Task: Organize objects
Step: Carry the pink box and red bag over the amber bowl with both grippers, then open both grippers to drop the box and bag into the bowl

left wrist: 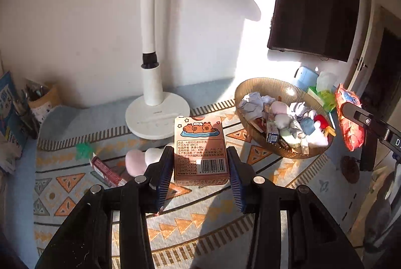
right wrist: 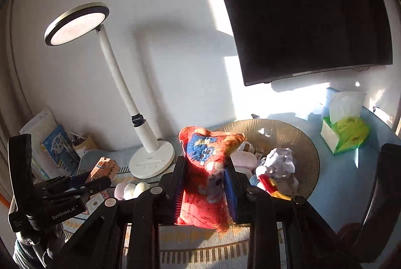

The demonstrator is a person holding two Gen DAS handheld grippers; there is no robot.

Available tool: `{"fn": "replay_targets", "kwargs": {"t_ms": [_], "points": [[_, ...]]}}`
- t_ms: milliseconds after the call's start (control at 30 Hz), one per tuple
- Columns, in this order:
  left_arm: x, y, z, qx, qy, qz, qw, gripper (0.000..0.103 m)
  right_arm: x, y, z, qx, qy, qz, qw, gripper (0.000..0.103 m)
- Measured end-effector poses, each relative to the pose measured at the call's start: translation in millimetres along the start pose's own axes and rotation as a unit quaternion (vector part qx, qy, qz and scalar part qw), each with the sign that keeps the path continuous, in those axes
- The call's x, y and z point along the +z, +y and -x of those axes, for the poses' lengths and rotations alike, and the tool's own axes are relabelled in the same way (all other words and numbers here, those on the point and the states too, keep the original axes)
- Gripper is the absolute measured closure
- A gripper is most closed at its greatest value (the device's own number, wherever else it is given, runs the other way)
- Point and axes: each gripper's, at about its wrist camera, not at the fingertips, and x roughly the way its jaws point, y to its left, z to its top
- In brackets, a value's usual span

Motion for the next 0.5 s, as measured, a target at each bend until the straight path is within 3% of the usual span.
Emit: {"fn": "replay_targets", "kwargs": {"t_ms": [133, 233, 400, 500], "points": [[49.6, -48.2, -46.5, -0.035, 0.004, -0.019, 0.9992, 0.064, 32.1, -35.8, -37.8, -0.044, 0.012, -0.02, 0.999, 0.075], [71.5, -70.3, -85.3, -0.054, 0.014, -0.006, 0.9984, 0.064, 44.3, -54.3, -69.3, -0.067, 0.034, -0.027, 0.997, 0.075], [90.1, -98.6, -124.7, -0.041, 0.003, -0.012, 0.9991, 0.063, 58.2, -70.1, -108.8, -0.102, 0.057, -0.011, 0.993, 0.072], [98.5, -107.7, -131.9, -0.056, -0.007, -0.026, 0.9981, 0.039, 60.8, -80.6, -112.2, -0.111, 0.061, -0.022, 0.992, 0.072]]}}
